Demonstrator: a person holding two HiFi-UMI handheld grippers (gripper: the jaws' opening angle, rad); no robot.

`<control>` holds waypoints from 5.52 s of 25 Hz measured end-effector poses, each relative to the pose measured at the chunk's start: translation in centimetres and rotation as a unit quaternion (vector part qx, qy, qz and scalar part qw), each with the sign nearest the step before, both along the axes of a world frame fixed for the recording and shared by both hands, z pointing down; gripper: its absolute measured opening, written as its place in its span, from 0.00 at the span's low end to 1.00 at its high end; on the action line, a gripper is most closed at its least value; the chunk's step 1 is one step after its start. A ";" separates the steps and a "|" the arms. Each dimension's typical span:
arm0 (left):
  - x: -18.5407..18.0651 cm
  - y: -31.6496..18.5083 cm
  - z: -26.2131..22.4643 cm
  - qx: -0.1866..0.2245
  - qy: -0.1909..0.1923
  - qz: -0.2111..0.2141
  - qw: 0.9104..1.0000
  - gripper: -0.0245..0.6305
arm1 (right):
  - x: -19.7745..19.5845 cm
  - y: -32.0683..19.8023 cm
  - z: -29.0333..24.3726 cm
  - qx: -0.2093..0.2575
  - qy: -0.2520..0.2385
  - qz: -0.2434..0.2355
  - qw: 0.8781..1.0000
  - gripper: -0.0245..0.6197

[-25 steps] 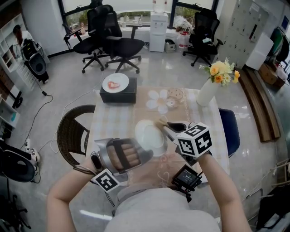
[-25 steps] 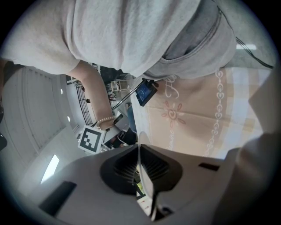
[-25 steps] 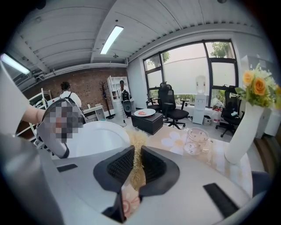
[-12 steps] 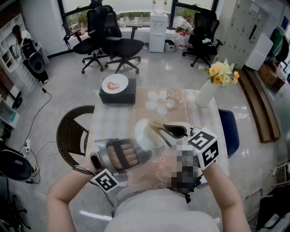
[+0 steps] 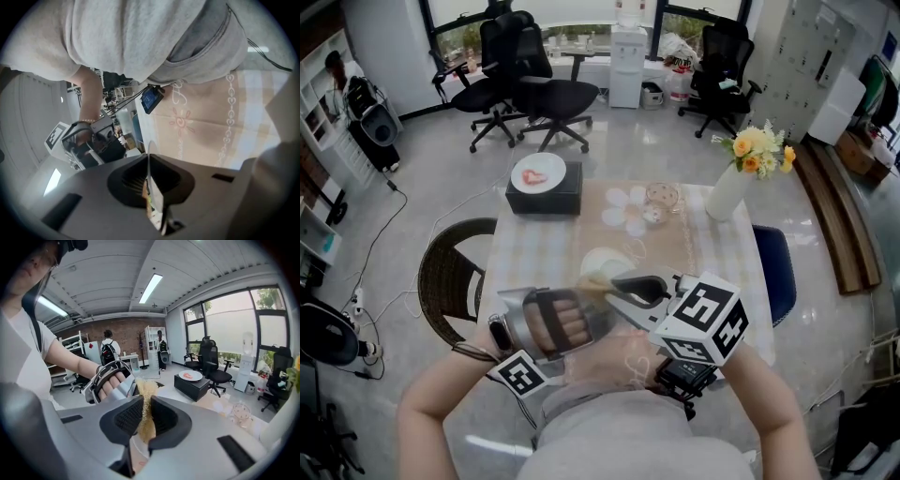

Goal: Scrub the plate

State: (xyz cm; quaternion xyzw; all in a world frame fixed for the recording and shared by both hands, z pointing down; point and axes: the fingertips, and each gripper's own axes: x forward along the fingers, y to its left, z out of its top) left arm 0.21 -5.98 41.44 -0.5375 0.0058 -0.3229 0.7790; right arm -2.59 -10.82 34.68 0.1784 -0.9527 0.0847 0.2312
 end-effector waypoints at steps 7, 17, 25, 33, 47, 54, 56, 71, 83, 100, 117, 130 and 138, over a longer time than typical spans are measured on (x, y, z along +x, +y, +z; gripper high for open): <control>0.1 0.2 0.2 0.003 -0.008 0.005 1.000 0.07 | -0.4 -0.2 0.7 0.029 0.033 -0.007 0.999 0.12; 0.1 0.2 0.0 0.005 -0.008 0.007 1.000 0.07 | 0.2 -2.2 1.0 0.018 0.017 0.034 0.999 0.12; 0.1 0.5 -0.1 0.004 -0.005 0.009 1.000 0.07 | 1.6 -4.4 2.1 0.000 0.013 0.083 0.996 0.12; 0.0 0.6 0.0 0.004 -0.006 0.010 1.000 0.07 | 3.5 -6.1 4.3 -0.021 0.028 0.125 0.992 0.12; -0.3 0.3 0.0 0.007 -0.009 0.006 1.000 0.07 | 6.5 -7.6 7.8 -0.051 0.059 0.170 0.982 0.12; -0.2 0.1 -0.2 0.008 -0.004 0.003 1.000 0.07 | 6.9 -7.2 4.8 -0.047 0.006 0.183 0.982 0.12; -0.3 0.0 -0.1 0.008 -0.005 0.002 1.000 0.07 | 6.2 -6.4 3.3 -0.034 -0.008 0.168 0.985 0.12; -0.1 -0.3 0.1 0.005 -0.010 0.001 1.000 0.07 | 0.3 0.8 0.4 -0.013 -0.009 0.035 0.999 0.12; -0.3 -0.2 0.5 0.010 -0.024 0.001 1.000 0.07 | -0.6 -0.6 0.9 0.016 0.047 0.016 0.999 0.12; 0.1 0.5 0.9 0.014 -0.034 0.015 0.999 0.07 | -0.6 -4.7 1.8 0.021 0.082 0.025 0.996 0.12; 0.0 1.0 0.9 0.011 -0.037 0.022 0.999 0.07 | 1.5 -8.2 5.3 -0.024 0.108 0.075 0.991 0.12; -0.2 0.7 0.6 0.007 -0.026 0.016 1.000 0.07 | 4.1 -8.8 8.2 -0.063 0.107 0.122 0.985 0.12; -0.2 0.2 0.0 0.005 -0.013 0.004 1.000 0.07 | 5.8 -8.2 9.4 -0.082 0.101 0.145 0.981 0.12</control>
